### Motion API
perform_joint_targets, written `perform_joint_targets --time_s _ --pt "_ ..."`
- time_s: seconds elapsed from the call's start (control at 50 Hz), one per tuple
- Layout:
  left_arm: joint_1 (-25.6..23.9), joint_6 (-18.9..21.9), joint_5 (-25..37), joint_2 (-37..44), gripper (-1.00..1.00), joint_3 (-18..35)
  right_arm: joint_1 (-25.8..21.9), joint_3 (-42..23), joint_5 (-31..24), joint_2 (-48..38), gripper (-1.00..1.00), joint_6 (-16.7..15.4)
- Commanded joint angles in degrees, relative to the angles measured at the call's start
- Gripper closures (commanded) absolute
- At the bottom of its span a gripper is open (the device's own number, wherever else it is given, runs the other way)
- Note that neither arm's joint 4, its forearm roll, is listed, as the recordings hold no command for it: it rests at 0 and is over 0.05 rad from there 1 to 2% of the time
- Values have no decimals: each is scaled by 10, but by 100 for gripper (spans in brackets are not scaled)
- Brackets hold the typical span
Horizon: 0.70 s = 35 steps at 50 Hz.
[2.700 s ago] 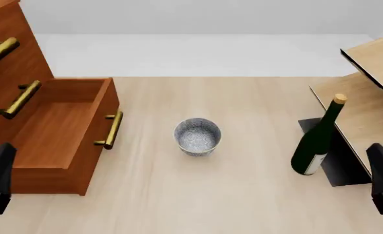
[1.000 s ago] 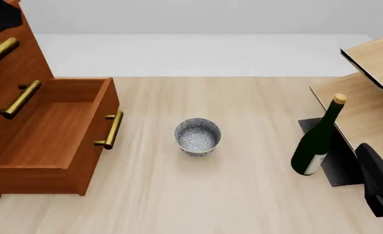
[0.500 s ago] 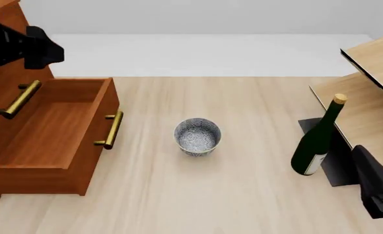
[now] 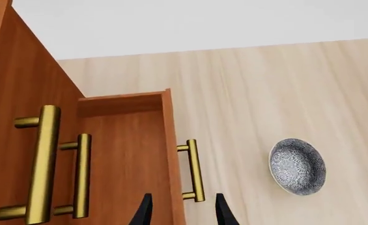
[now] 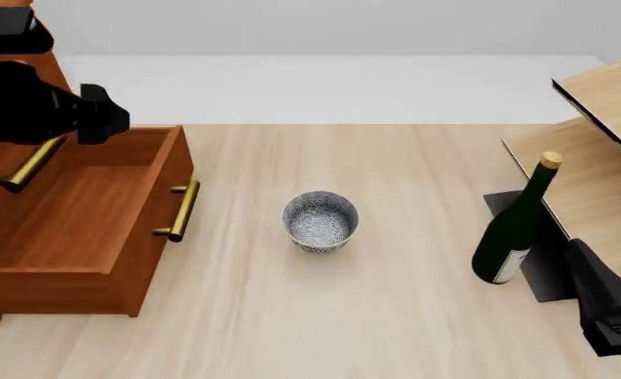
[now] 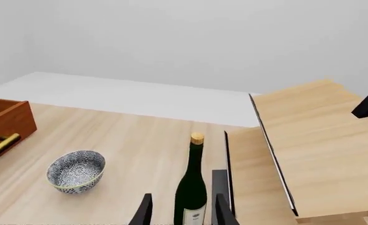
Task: Put the wine bottle in the bottom drawer of the cabinet.
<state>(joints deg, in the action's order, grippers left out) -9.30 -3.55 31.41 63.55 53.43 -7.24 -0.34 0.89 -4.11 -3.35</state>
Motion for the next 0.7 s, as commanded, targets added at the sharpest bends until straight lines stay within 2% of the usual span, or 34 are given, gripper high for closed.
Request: perform_joint_targets --time_s 0.02,0.7 --pt "-6 -18 -39 16 -100 -36 -3 3 4 -6 -100 -2" --pt "-5 -30 -130 28 -100 -157 13 3 10 -17 -100 -11"
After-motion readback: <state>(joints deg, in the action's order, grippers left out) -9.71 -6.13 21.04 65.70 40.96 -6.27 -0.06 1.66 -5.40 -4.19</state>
